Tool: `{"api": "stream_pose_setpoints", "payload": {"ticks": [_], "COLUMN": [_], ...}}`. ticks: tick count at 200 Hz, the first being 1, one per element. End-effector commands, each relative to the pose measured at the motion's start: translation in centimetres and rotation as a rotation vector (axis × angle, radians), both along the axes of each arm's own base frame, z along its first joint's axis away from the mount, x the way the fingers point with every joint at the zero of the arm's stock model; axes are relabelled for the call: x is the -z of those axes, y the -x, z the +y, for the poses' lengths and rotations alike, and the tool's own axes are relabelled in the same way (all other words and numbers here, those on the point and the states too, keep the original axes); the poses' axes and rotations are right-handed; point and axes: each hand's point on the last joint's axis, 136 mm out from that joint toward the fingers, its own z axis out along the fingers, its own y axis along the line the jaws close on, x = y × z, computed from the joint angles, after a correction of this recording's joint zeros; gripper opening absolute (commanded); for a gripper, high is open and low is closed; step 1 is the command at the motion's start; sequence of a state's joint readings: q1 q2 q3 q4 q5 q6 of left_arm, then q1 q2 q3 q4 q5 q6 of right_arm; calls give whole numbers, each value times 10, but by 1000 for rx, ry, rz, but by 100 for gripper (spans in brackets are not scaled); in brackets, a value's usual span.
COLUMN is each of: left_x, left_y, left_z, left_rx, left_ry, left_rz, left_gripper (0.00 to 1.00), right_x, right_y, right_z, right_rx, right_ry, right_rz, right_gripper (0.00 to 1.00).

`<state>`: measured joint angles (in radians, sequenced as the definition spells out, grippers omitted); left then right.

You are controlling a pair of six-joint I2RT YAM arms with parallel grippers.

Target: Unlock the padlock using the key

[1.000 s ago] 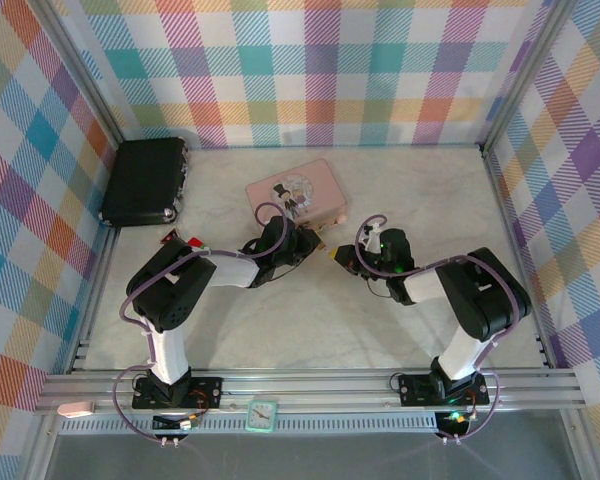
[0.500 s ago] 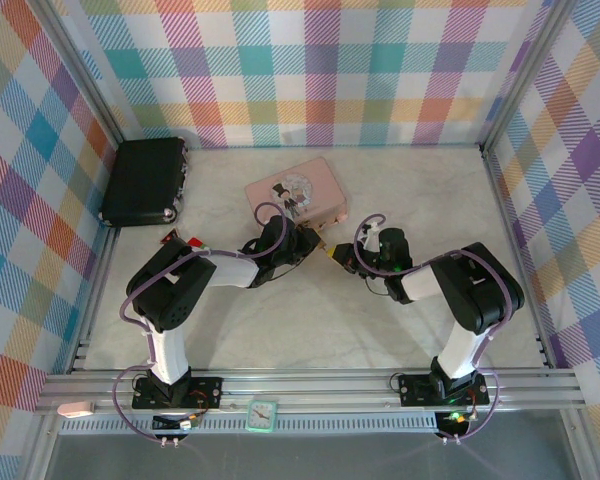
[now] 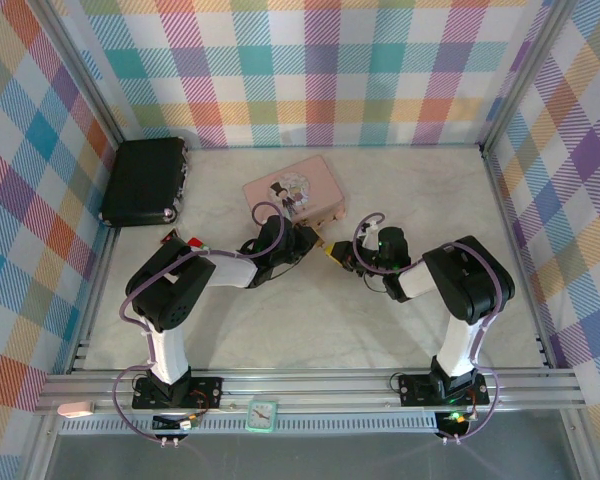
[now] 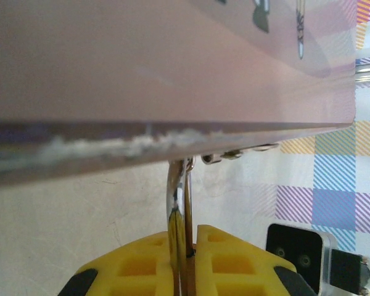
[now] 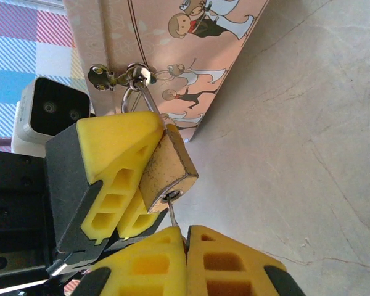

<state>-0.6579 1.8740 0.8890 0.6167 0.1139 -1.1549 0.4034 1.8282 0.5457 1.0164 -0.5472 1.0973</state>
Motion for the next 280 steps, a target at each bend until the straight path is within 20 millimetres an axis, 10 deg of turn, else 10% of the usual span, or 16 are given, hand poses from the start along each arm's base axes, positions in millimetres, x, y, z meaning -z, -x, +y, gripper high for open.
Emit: {"api": "stream_pose_setpoints", "payload": {"ticks": [1, 161, 280], "left_x": [-42, -62, -81], "left_y": [8, 17, 23], "left_z": [-17, -25, -36], "left_rx": [65, 107, 148], "left_ry": [126, 202, 237], "left_rz": [-62, -85, -99], "left_gripper": [0, 0, 0], "right_x": [-21, -3, -20], "right_y": [-15, -41, -50], "right_z": [3, -10, -7], "right_rx": [12, 109, 44], "right_ry": [-87, -261, -27], "right_rz": [-32, 223, -23], "right_gripper": [0, 0, 0]}}
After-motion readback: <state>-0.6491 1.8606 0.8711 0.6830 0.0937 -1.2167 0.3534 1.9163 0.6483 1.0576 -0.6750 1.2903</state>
